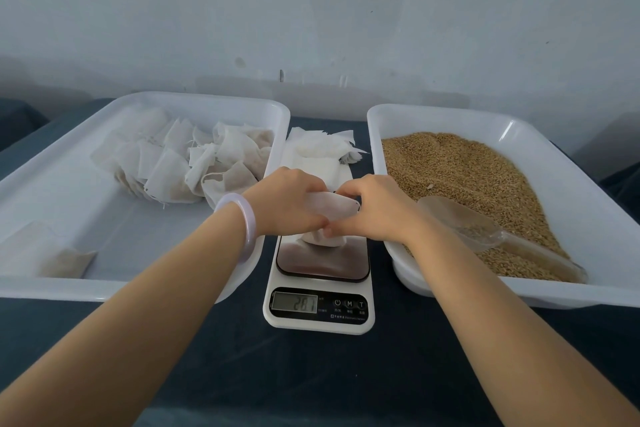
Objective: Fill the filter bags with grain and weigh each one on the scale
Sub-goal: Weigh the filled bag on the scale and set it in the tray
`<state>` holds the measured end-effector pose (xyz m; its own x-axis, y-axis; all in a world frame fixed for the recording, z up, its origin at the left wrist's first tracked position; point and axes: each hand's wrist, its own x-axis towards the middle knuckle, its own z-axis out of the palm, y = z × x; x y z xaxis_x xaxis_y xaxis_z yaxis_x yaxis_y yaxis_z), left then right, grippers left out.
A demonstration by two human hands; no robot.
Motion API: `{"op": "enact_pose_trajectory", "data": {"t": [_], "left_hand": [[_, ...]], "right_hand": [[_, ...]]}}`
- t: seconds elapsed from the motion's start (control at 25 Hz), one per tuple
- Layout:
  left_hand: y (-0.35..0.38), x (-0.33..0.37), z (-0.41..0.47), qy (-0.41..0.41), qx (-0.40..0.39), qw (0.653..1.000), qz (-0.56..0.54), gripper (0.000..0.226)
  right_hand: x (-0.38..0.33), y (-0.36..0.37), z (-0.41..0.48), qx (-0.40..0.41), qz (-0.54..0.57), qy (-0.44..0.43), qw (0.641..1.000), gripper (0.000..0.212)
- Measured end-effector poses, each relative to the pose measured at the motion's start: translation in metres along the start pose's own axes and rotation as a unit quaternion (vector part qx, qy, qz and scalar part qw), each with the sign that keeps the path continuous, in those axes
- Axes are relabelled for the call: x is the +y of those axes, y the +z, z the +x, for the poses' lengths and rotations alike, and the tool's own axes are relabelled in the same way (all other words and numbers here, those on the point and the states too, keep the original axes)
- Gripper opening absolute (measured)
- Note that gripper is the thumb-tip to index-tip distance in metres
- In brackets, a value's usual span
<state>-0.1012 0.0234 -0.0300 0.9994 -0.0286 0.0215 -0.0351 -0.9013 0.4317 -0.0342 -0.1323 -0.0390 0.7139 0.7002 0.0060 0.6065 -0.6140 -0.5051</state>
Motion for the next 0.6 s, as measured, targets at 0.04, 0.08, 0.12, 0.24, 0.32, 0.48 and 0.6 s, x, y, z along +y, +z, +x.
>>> {"op": "enact_pose_trajectory", "data": {"t": [0.04,0.08,0.12,0.24,0.32,0.48,0.6], "left_hand": [[0.0,-0.0001,-0.0001,0.0,-0.001,1.0,0.001,0.018],[0.0,-0.0002,-0.0004,-0.001,-0.001,1.0,0.001,0.017],[0.0,-0.0001,-0.0008,-0.003,-0.001,1.0,0.0,0.015],[0.0001,0.0004,-0.001,-0.008,-0.001,1.0,0.0,0.013],[0.0003,0.0008,-0.0014,-0.006,-0.001,1.0,0.007,0.01],[-0.0003,0.0018,-0.0025,-0.004,0.0,1.0,0.003,0.005],[0.0,0.0021,-0.0029,-0.009,-0.001,1.0,0.004,0.006]], "right_hand": [[0.0001,0.0001,0.0002,0.0,-0.001,-0.001,1.0,0.039],[0.0002,0.0001,0.0004,0.001,-0.001,-0.002,1.0,0.039],[0.0003,0.0001,0.0003,0.001,-0.002,-0.002,1.0,0.039],[0.0008,0.0004,0.0003,0.0,-0.008,-0.005,1.0,0.038],[0.0012,0.0008,0.0007,0.0,-0.013,-0.007,1.0,0.038],[0.0016,0.0016,0.0013,0.003,-0.017,-0.009,1.0,0.036],[0.0023,0.0019,0.0014,0.007,-0.018,-0.012,1.0,0.036]]}}
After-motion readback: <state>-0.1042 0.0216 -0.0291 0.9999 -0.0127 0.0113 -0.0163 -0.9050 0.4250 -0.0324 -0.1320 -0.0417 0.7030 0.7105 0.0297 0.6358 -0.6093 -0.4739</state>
